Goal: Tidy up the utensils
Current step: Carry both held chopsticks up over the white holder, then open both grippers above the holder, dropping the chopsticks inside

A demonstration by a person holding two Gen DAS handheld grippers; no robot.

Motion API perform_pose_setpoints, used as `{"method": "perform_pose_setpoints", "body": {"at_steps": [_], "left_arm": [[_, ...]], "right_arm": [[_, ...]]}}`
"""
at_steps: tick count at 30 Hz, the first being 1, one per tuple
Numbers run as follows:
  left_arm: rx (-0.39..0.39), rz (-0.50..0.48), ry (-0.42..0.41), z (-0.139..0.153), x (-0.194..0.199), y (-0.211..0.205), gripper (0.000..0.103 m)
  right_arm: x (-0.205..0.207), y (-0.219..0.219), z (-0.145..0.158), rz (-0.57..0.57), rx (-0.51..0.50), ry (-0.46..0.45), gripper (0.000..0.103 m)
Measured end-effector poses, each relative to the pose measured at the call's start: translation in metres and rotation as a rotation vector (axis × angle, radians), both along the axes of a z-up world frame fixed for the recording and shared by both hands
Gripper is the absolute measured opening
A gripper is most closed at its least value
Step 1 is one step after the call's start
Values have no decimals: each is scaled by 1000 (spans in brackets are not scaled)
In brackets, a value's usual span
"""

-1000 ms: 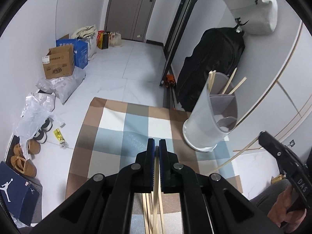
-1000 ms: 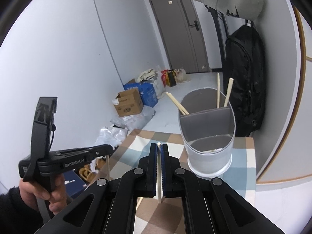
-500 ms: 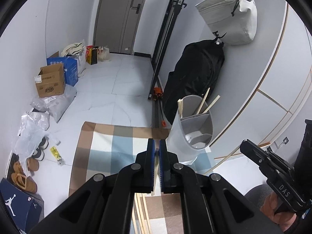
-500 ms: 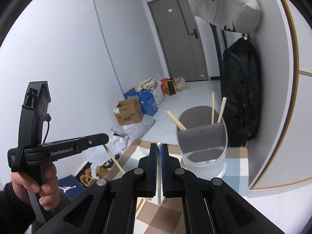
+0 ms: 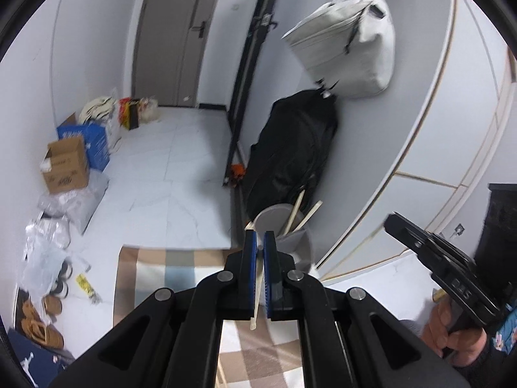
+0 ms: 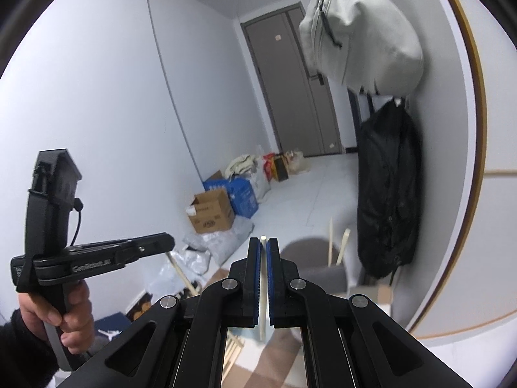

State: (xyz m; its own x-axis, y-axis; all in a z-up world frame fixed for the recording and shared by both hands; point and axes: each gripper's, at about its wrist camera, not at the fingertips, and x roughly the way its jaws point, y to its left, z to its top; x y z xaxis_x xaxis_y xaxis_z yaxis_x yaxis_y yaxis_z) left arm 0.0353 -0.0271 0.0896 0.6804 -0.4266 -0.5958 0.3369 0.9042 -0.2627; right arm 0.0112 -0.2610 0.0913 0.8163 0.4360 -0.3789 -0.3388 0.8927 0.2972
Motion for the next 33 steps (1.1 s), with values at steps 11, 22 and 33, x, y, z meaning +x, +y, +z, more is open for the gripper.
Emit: {"method": "perform_pose_setpoints", "body": {"at_steps": [11, 22, 33], "left_arm": [[-25, -37, -84, 51, 38, -26, 0], [17, -26, -85, 35, 82, -44, 0], [-10, -18, 4, 2, 115, -37, 0]], "right_arm": [[42, -26, 44, -38, 21, -38, 3], [90, -18, 44, -29, -50, -25, 3], [126, -12, 8, -13, -78, 54, 3]]}}
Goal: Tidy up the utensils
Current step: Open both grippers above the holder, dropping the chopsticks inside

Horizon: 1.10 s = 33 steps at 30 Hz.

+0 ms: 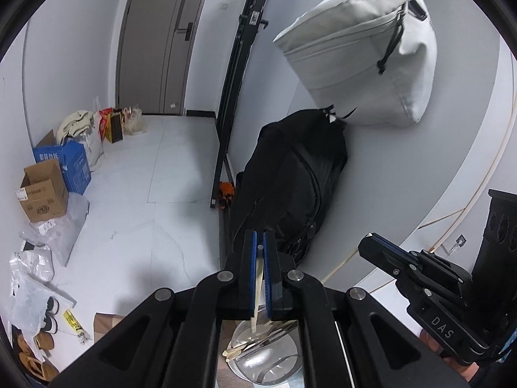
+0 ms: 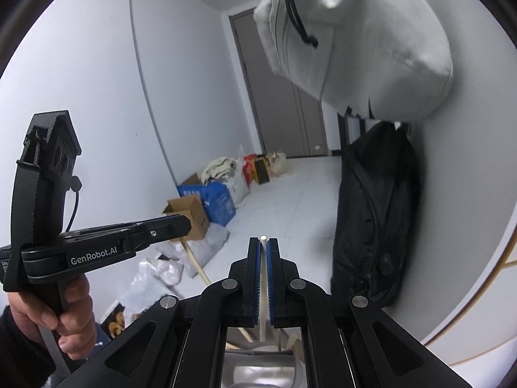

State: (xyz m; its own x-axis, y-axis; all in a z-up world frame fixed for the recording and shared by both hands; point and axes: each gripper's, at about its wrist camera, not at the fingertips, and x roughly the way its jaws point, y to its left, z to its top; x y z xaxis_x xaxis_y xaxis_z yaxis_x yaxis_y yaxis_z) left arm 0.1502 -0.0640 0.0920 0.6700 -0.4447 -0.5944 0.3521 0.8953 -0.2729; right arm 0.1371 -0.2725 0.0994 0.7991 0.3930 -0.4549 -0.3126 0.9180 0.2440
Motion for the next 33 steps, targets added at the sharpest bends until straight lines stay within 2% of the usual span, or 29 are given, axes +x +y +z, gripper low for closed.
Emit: {"method": "perform_pose_setpoints", "body": {"at_steps": [8, 15, 19, 22, 23, 25, 27, 28, 29, 33], "left_arm": [[9, -35, 24, -13, 8, -10, 0], [21, -85, 53, -31, 11, -11, 0], [-21, -117, 119, -48, 15, -5, 0], [-18, -140, 177, -55, 16, -7, 0], [-16, -145, 186, -55, 17, -8, 3], [-18, -148, 185, -54, 15, -7, 16], [-48, -155, 168, -48, 12, -4, 40], [-59, -156, 161, -46, 11, -2, 46], [-75, -155, 153, -43, 9, -1, 51], [-74, -114, 139, -37, 6, 4, 52]], "right_arm": [[11, 11, -18, 30, -30, 38, 3], [22, 16, -43, 62, -26, 110, 3], [30, 11, -59, 83, 23, 176, 6], [30, 7, -67, 89, 56, 189, 7], [29, 6, -67, 88, 68, 187, 8], [25, 0, -68, 78, 91, 186, 13], [21, -3, -67, 72, 103, 177, 15], [16, -6, -66, 62, 103, 169, 17], [14, -8, -65, 58, 106, 165, 25], [1, -18, -61, 25, 129, 146, 38]]}}
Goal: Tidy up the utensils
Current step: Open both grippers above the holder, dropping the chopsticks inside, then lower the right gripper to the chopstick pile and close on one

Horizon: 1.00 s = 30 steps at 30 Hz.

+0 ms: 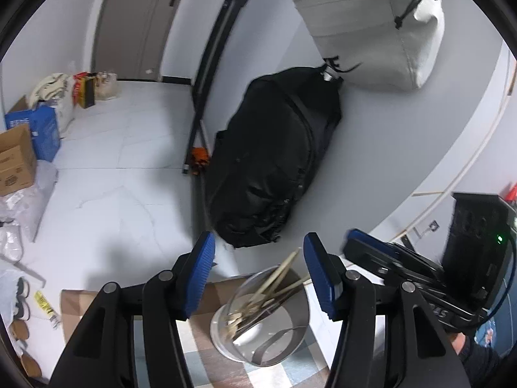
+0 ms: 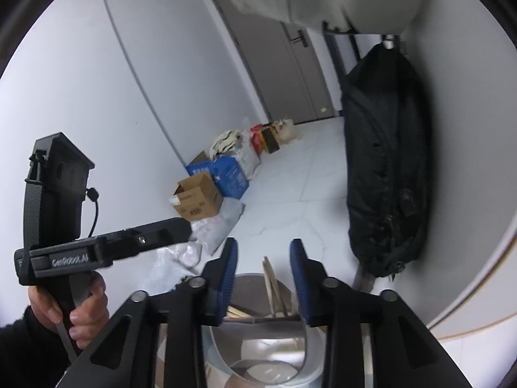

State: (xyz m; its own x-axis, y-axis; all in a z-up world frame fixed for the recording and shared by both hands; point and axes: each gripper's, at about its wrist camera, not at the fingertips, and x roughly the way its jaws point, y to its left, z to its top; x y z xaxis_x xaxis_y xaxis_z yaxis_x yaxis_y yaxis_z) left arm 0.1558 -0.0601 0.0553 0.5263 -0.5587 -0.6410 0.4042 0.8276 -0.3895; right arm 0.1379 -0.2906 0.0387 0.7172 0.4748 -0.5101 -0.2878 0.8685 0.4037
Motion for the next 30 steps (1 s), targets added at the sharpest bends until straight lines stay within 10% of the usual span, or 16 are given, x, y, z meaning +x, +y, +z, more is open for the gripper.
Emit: {"method": "perform_pose_setpoints", "body": {"at_steps": [14, 30], "left_arm": [[133, 245, -123, 18, -51, 23, 52], [211, 360, -255, 20, -111, 40, 77]], "right_arm": [[-53, 8, 16, -11, 19, -84, 74], [-109, 43, 23, 16, 28, -150, 85]]}}
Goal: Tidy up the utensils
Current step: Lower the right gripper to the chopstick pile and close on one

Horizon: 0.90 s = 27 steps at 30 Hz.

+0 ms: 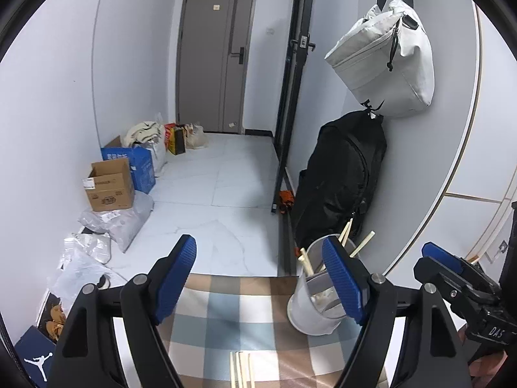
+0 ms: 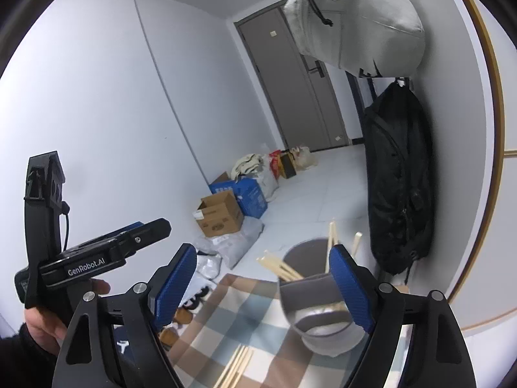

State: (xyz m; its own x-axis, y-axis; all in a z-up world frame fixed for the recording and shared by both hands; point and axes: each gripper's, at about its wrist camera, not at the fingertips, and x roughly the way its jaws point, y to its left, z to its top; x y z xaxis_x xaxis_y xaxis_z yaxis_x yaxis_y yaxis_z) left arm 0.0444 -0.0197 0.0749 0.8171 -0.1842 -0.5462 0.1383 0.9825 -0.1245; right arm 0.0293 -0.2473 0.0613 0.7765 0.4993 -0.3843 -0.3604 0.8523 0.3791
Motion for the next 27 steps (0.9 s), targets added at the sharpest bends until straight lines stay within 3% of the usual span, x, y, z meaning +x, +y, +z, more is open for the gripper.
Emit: {"method": "perform_pose_setpoints", "body": {"at_steps": [13, 22, 27], "left_arm": [[14, 54, -4, -39, -36, 23, 83], [-2, 121, 81, -86, -40, 54, 83], [-36, 158, 137, -108, -35, 72, 83]], "right_arm": [[-35, 37, -28, 54, -75, -23, 94], [-41, 63, -77, 104, -127, 79, 94], [-36, 77, -107, 126, -163, 179, 94]]}}
